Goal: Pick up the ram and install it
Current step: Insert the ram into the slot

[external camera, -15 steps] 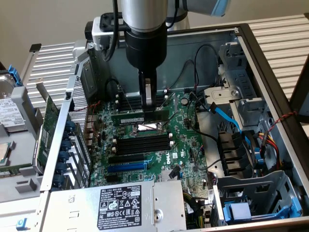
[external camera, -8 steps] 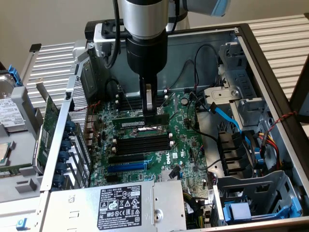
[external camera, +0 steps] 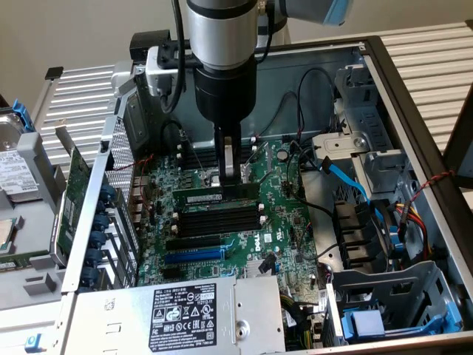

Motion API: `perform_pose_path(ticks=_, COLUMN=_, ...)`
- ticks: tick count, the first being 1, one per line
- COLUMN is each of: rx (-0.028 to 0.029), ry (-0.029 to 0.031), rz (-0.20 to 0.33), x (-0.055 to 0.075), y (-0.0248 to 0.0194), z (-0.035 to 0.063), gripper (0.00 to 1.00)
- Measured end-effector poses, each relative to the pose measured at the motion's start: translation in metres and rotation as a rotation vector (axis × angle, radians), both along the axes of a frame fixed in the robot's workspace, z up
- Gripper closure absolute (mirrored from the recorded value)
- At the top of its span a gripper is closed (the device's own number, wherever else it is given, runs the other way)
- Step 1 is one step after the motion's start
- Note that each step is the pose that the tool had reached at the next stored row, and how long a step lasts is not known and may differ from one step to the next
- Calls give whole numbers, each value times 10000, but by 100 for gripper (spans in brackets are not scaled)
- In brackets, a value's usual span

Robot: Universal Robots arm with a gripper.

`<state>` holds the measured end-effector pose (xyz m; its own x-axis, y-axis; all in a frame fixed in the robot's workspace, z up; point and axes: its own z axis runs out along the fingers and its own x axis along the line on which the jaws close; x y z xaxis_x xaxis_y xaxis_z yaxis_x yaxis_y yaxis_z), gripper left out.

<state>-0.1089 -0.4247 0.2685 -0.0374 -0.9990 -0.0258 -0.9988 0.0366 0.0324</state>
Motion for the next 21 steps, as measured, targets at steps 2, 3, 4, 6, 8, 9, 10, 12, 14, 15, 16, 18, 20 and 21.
perform_pose_path(ticks=2, rx=-1, ry=-8, rz=-1, x=-1, y=0, z=-31, gripper=88)
perform_pose_path(ticks=3, rx=-1, ry=-9, rz=-1, x=-1, y=0, z=-44, gripper=88)
perform_pose_path(ticks=4, rx=-2, ry=-9, rz=0, x=-1, y=0, z=-57, gripper=88)
perform_pose_path(ticks=6, rx=-1, ry=-11, rz=-1, x=-1, y=0, z=-83, gripper=88)
perform_pose_path(ticks=8, rx=-1, ry=-13, rz=-1, x=-2, y=0, z=-107, gripper=88)
perform_pose_path(ticks=9, rx=-1, ry=-14, rz=-1, x=-3, y=0, z=-117, gripper=88)
perform_pose_path(ticks=10, rx=-1, ry=-14, rz=0, x=-3, y=0, z=-127, gripper=88)
perform_pose_path(ticks=12, rx=-2, ry=-14, rz=0, x=-3, y=0, z=-145, gripper=88)
perform_pose_path(ticks=14, rx=-2, ry=-14, rz=-1, x=-4, y=0, z=-165, gripper=88)
perform_pose_path(ticks=15, rx=-1, ry=-14, rz=-1, x=-4, y=0, z=-175, gripper=88)
perform_pose_path(ticks=16, rx=-1, ry=-14, rz=-1, x=-4, y=0, z=-184, gripper=88)
perform_pose_path(ticks=18, rx=-1, ry=-14, rz=-1, x=-8, y=0, z=-202, gripper=88)
perform_pose_path(ticks=20, rx=-1, ry=-14, rz=2, x=-14, y=0, z=-217, gripper=88)
perform_pose_path(ticks=21, rx=-1, ry=-14, rz=8, x=-15, y=0, z=-223, gripper=88)
